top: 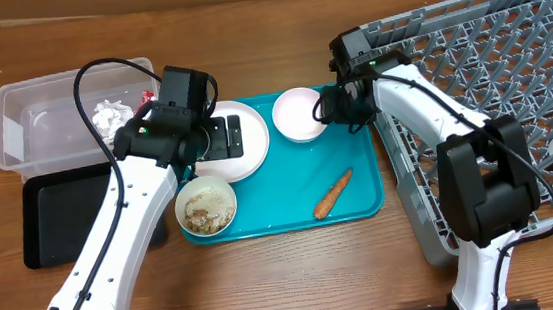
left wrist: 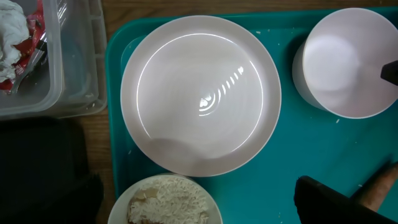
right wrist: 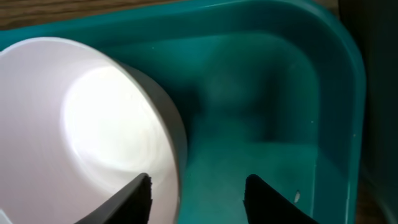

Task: Sort waste into correct bins and load items into the dishwasher
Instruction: 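Reach the right gripper to the pink bowl on the teal tray, then grasp the pink bowl rim with the right gripper and lift, then carry the pink bowl right over the dish rack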

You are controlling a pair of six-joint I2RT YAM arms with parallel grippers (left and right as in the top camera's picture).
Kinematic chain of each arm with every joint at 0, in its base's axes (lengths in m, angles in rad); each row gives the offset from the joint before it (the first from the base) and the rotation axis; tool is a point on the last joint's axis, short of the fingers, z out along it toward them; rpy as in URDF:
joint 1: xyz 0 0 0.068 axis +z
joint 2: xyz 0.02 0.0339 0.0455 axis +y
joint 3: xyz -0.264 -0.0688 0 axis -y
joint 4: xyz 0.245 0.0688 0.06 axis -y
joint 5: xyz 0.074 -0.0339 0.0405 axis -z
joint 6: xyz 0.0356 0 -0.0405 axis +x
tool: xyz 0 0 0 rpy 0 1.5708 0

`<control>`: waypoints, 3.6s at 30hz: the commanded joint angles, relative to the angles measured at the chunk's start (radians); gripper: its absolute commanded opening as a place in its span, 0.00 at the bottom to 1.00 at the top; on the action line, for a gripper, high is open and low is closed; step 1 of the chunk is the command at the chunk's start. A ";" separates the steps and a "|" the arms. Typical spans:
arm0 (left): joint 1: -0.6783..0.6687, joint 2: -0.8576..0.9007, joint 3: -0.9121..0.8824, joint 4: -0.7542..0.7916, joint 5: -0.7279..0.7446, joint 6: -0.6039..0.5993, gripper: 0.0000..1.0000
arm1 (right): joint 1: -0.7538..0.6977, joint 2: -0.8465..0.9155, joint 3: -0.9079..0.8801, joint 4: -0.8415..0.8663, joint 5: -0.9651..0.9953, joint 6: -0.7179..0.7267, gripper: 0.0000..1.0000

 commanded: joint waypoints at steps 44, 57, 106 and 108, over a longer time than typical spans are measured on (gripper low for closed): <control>0.005 -0.007 0.011 -0.008 -0.014 -0.020 1.00 | -0.142 -0.343 0.116 -0.027 0.947 -0.108 0.04; 0.005 -0.007 0.011 0.002 -0.017 -0.008 1.00 | -0.531 -0.240 0.116 0.454 1.369 -0.273 0.04; 0.005 -0.007 0.011 -0.002 -0.013 0.006 1.00 | -0.470 -0.100 0.102 0.232 1.068 -0.256 0.66; 0.005 -0.007 0.011 -0.002 -0.013 0.006 1.00 | -0.470 -0.152 0.102 0.199 1.000 -0.256 0.67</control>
